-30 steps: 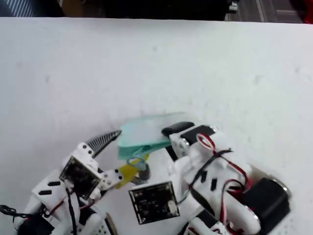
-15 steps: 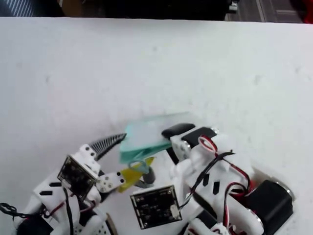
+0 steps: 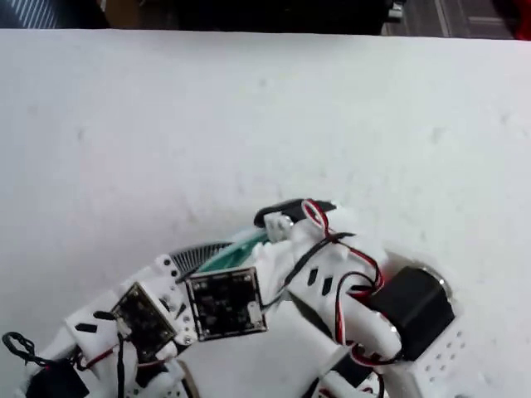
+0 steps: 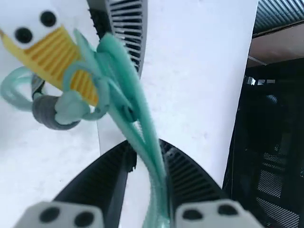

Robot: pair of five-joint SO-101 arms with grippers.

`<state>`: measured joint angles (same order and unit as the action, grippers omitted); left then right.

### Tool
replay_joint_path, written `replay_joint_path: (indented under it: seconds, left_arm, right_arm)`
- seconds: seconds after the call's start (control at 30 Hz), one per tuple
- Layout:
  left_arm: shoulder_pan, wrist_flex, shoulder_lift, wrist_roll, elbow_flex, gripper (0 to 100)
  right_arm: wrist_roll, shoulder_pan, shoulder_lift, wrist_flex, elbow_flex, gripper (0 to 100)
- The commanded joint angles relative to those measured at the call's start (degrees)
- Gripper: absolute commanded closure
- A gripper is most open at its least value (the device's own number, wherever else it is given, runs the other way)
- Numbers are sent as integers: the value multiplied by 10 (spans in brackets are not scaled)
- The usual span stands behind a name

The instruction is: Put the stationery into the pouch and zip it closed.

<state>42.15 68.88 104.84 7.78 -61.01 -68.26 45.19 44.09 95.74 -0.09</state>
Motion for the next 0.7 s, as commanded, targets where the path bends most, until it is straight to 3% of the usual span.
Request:
replay_joint_path:
  seconds: [0.0,0.37,0.53,0.67]
  left_arm:
    - [18,1,0,5,18,978]
    - [17,-21,0,5,5,977]
    - [13,-139,0,5,-91,977]
    - [-44,-264,0,4,-162,977]
  right_arm:
    - [32,7,-1,-31,-19,981]
    - [32,-7,2,-48,45,981]
    - [48,-54,2,-112,82,957]
    - [163,-106,2,-182,80,779]
